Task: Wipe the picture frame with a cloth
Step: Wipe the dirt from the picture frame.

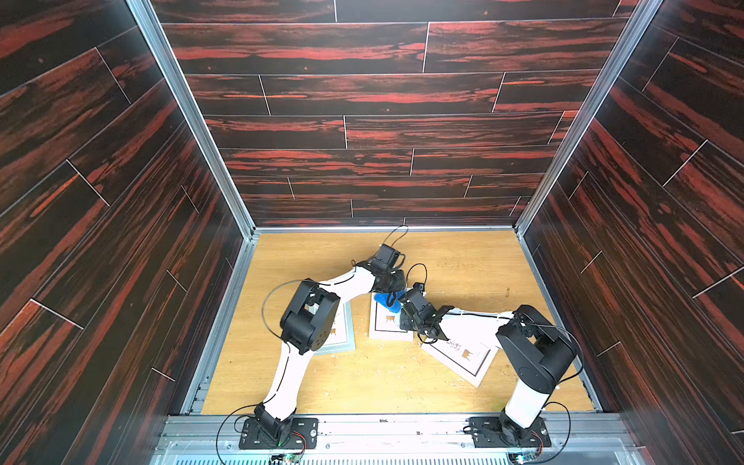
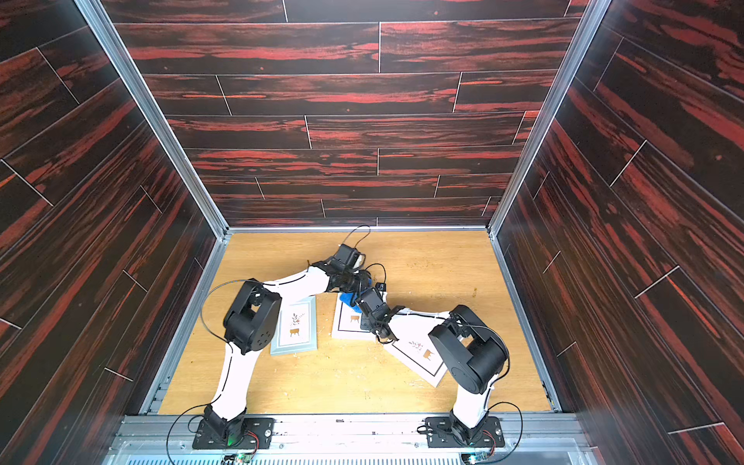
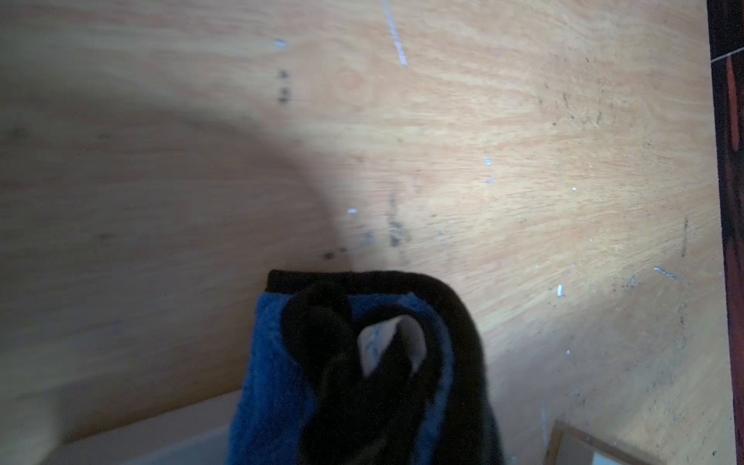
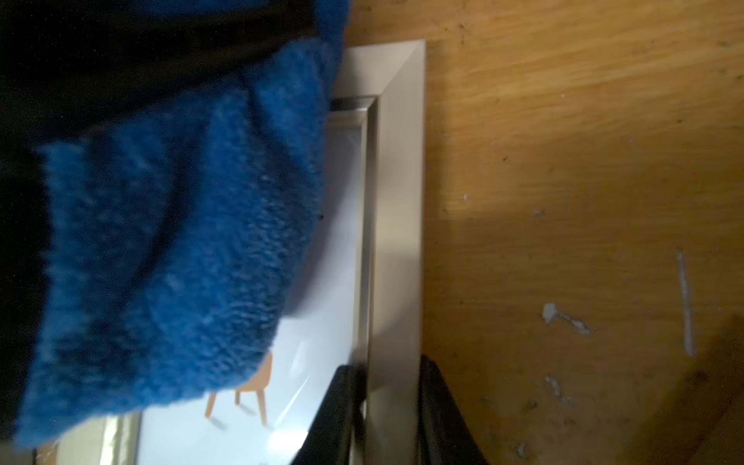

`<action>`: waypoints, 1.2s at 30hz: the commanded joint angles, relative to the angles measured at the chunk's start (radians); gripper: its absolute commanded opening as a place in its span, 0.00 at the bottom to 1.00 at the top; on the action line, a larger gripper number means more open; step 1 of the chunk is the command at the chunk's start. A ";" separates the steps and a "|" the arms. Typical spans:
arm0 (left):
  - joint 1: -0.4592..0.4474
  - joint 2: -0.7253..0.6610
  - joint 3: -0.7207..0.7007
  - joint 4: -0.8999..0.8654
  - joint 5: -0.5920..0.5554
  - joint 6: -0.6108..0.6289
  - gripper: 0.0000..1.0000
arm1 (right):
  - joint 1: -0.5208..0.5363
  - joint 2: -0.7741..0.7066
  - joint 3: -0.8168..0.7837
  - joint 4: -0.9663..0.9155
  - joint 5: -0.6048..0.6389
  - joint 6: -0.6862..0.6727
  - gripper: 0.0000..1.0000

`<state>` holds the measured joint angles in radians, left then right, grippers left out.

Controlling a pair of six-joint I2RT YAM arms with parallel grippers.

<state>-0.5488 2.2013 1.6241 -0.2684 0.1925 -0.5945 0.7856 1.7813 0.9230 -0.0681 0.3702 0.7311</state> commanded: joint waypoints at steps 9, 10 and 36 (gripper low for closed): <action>-0.039 0.074 0.082 -0.109 0.030 -0.036 0.00 | 0.010 0.012 -0.029 -0.098 -0.025 -0.029 0.07; -0.050 0.081 0.098 -0.118 0.029 -0.035 0.00 | 0.010 0.010 -0.030 -0.098 -0.024 -0.028 0.07; 0.066 -0.093 -0.153 -0.094 -0.027 0.010 0.00 | 0.006 0.005 -0.051 -0.076 -0.023 -0.028 0.09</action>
<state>-0.5213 2.1418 1.5341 -0.2554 0.2020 -0.6056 0.7898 1.7634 0.9020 -0.0669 0.3622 0.7204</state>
